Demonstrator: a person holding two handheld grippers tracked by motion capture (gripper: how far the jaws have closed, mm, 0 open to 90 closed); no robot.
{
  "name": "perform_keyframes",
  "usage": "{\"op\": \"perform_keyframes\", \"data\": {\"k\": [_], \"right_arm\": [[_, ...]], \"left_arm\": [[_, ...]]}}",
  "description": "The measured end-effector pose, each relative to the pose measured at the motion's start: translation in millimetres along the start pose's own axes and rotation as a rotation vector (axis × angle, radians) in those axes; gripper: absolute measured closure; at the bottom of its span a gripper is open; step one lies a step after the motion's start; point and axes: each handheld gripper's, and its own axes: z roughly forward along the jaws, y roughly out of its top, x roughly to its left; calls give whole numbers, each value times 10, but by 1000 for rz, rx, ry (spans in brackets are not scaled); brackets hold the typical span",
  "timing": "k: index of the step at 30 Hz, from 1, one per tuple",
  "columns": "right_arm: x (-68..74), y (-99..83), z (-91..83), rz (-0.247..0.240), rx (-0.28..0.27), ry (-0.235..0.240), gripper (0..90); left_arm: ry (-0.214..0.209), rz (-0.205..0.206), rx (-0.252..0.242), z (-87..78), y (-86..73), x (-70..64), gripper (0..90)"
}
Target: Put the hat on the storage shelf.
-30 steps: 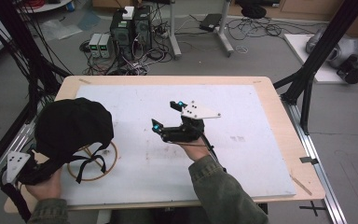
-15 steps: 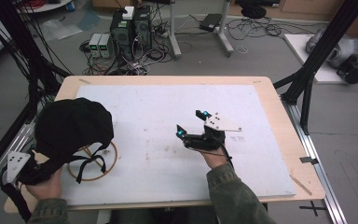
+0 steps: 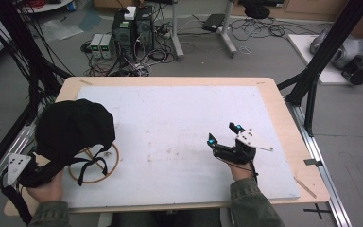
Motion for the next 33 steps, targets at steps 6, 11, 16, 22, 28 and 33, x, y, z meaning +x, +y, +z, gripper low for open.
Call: {"op": "perform_keyframes", "data": {"k": [6, 11, 16, 22, 28, 33], "right_arm": [[-205, -76, -189, 23, -16, -115, 110], [-325, -133, -313, 61, -45, -208, 110], [-379, -179, -393, 89, -57, -280, 110], [-359, -194, -403, 85, -52, -288, 110], [-349, -207, -376, 54, -39, -278, 110], [-335, -207, -378, 65, -36, -272, 110]], "left_arm": [[0, -1, 1, 1, 3, -9, 203], [-3, -4, 1, 3, 5, -10, 203], [-4, -12, -3, 7, 6, -4, 204], [-3, -19, -5, 10, 8, 11, 205], [-5, -22, 0, 23, 1, 16, 206], [-8, -22, -1, 27, 0, 5, 207]]}}
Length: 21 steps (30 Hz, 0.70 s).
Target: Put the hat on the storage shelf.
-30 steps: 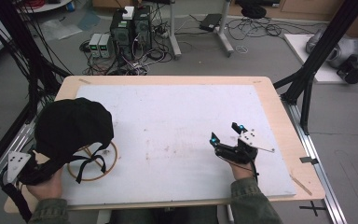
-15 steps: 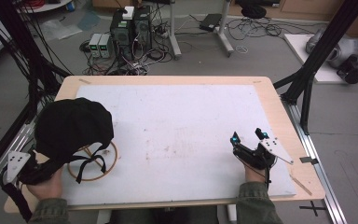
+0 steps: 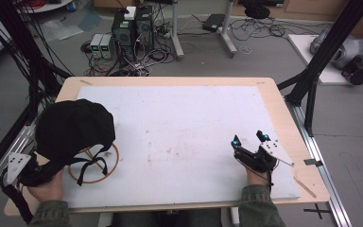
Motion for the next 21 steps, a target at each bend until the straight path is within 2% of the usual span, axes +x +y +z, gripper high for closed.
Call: {"op": "perform_keyframes", "data": {"k": [13, 17, 21], "right_arm": [[-20, -10, 2, 0, 8, 2, 110], [-22, -11, 11, -18, 10, 5, 110], [-23, -21, 33, -17, 40, 31, 110]], "left_arm": [[-3, 0, 5, 22, -5, -7, 210], [-2, -1, 3, 23, -6, -8, 210], [-3, -2, 6, 29, -10, -2, 210]]}}
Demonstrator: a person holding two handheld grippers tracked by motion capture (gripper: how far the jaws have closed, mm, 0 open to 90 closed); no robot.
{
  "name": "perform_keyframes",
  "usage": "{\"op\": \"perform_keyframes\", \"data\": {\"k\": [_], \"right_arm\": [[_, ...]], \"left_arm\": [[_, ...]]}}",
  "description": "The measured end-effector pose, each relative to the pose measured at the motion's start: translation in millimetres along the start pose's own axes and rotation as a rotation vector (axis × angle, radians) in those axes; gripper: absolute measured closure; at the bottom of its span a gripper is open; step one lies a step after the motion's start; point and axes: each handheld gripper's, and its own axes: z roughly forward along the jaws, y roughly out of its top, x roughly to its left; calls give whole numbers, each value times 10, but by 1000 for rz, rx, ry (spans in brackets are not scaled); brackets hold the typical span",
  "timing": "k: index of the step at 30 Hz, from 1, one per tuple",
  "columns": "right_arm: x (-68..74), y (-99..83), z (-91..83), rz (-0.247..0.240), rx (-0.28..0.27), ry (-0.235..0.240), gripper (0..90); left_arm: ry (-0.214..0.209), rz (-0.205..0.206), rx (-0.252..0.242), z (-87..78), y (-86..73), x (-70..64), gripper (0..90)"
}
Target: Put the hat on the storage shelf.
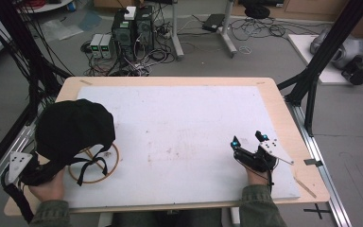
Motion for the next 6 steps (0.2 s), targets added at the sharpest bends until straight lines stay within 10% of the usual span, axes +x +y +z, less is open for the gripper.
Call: {"op": "perform_keyframes", "data": {"k": [6], "right_arm": [[-1, -16, 58, -17, 65, -5, 110]], "left_arm": [[3, -6, -2, 4, -1, 4, 212]]}}
